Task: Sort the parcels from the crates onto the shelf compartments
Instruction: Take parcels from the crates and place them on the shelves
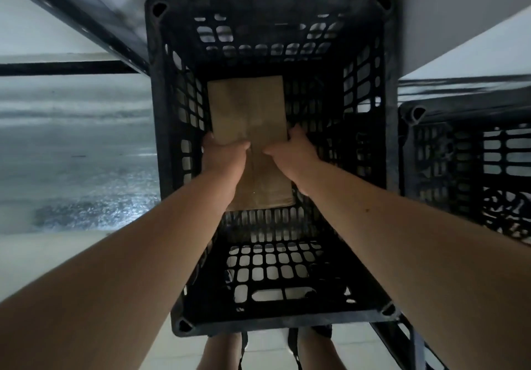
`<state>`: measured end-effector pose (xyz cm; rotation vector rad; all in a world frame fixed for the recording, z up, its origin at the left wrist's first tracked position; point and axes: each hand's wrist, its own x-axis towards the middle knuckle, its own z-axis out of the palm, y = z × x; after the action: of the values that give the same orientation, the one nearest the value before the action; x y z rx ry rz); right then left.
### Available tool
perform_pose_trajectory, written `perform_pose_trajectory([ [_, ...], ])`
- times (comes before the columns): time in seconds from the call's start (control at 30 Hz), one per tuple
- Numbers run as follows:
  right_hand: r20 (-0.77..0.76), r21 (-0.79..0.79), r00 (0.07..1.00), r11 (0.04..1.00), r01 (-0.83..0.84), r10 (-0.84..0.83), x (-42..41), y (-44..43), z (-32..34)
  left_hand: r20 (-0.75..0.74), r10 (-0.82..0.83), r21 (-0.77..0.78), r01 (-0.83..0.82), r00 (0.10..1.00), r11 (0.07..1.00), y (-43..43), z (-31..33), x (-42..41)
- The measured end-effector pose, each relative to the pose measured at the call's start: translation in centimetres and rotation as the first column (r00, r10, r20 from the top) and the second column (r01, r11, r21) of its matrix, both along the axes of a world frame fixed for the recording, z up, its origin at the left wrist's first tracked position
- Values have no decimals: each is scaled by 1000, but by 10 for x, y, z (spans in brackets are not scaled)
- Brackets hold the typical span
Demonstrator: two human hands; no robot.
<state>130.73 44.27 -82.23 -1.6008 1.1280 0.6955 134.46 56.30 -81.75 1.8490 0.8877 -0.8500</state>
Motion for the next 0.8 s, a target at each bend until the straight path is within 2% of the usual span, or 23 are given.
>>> perform_pose_trajectory([
  [0.27, -3, 15, 985, 985, 172, -172, -50, -5, 135, 75, -245, -60, 250, 967, 966, 9, 133, -42],
  [0.47, 62, -36, 983, 984, 172, -170, -60, -7, 239, 52, -187, -104, 192, 981, 976, 9, 222, -64],
  [0.6, 126, -46, 985, 991, 128, -121, -58, -13, 305, 141, -161, -134, 180, 977, 975, 10, 292, -57],
  [0.8, 267, -54, 941, 971, 231, -209, -57, -20, 420, 230, -175, -157, 213, 957, 964, 6, 416, -35],
])
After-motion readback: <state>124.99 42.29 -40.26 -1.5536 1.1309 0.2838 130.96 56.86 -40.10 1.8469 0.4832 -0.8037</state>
